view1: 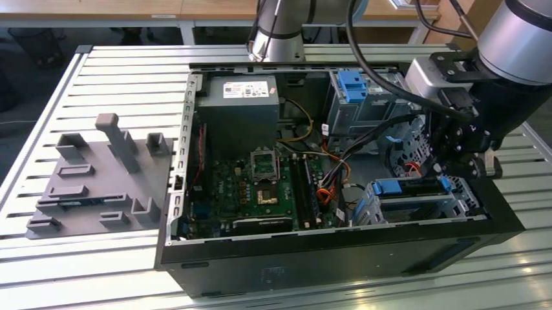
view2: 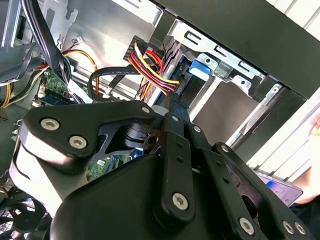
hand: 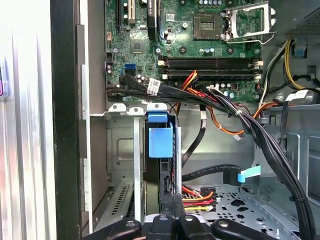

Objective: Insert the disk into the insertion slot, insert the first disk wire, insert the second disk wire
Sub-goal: 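Insert the second disk wire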

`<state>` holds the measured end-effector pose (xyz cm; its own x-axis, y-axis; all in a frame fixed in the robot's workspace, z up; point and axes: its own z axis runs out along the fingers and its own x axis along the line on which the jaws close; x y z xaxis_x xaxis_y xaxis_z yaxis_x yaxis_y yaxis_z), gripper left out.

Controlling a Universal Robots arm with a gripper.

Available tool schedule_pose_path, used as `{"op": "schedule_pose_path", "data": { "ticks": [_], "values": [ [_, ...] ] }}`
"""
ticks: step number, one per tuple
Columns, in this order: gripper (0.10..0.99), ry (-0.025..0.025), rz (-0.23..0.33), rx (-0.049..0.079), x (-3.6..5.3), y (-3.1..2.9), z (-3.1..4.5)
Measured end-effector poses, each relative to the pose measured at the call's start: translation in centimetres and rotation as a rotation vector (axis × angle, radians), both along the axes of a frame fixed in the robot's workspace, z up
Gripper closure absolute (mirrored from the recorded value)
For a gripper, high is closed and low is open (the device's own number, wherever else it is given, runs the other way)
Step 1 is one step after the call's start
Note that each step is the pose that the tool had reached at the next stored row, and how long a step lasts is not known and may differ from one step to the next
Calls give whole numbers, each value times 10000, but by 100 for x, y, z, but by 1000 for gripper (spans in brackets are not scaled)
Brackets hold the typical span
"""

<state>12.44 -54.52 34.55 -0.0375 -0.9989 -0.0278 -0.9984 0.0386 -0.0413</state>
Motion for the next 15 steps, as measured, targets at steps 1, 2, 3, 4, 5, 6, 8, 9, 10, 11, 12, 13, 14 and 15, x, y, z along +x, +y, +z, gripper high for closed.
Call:
{"op": "schedule_pose_path", "data": {
  "ticks": [1,2,3,4,5,6,8,9,10,11,12,13,14,15],
  "values": [
    [980,1,0,-2,0,0,5],
    [980,1,0,-1,0,0,9],
    [980,1,0,-1,0,0,13],
    [980,1,0,-2,0,0,18],
    [980,1,0,-2,0,0,23],
    [980,1,0,1,0,0,27],
    [980,1,1,4,0,0,36],
    [980,1,1,5,-1,0,37],
    [980,1,1,6,-3,0,37],
    [980,1,0,7,-5,0,38],
    [980,1,1,7,-6,0,40],
    [980,1,1,9,-7,0,41],
    [980,1,1,10,-8,0,43],
    [980,1,0,13,-10,0,45]
  ]
}}
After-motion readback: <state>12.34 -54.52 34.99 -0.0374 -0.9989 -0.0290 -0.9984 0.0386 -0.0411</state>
